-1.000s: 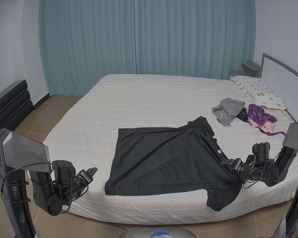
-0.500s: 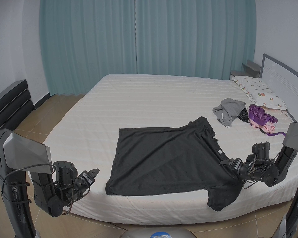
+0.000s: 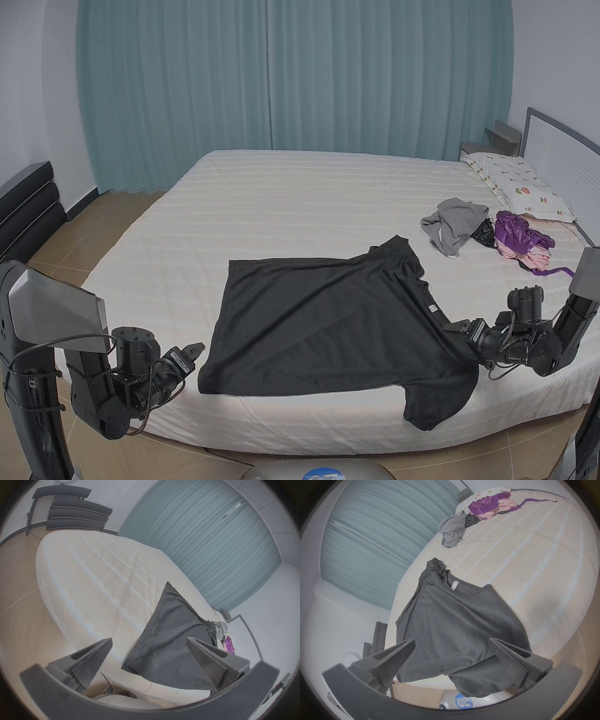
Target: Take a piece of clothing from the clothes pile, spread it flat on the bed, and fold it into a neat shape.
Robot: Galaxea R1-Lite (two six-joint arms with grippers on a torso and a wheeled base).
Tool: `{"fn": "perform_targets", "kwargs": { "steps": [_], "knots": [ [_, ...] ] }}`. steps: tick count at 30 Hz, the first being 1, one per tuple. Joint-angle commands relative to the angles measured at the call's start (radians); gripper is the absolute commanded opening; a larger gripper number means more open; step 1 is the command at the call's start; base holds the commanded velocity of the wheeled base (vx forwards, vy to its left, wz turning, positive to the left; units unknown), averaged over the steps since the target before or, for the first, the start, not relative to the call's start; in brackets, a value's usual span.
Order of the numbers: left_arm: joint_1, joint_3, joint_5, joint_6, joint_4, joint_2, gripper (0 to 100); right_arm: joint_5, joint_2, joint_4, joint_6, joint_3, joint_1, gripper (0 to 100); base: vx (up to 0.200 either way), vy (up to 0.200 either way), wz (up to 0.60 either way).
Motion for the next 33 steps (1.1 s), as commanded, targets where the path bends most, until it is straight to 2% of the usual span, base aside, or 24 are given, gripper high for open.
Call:
{"fn": "perform_targets", "kwargs": {
  "steps": [1,3,9,19,33],
  "knots": [
    [-0.021,0.000,0.012,0.000,-0.001,0.016,100,0.001,0.004,-0.001,0.001,-0.001,0.000,100,0.000,0.000,0.00],
    [-0.026,0.000,0.018,0.002,0.000,0.021,100,-0.001,0.005,-0.001,0.000,-0.001,0.005,100,0.000,0.000,0.00],
    [-0.025,-0.008,0.018,0.000,-0.001,0.018,100,-0.004,0.010,-0.001,-0.002,-0.002,0.008,100,0.200,0.000,0.00],
    [-0.021,-0.031,0.018,-0.003,-0.001,0.021,100,-0.009,0.039,-0.065,-0.006,0.004,0.007,100,0.000,0.000,0.00],
    [-0.002,-0.072,0.021,-0.001,-0.001,0.046,100,-0.007,0.048,-0.074,-0.003,-0.007,0.005,100,0.000,0.000,0.00]
  ]
}}
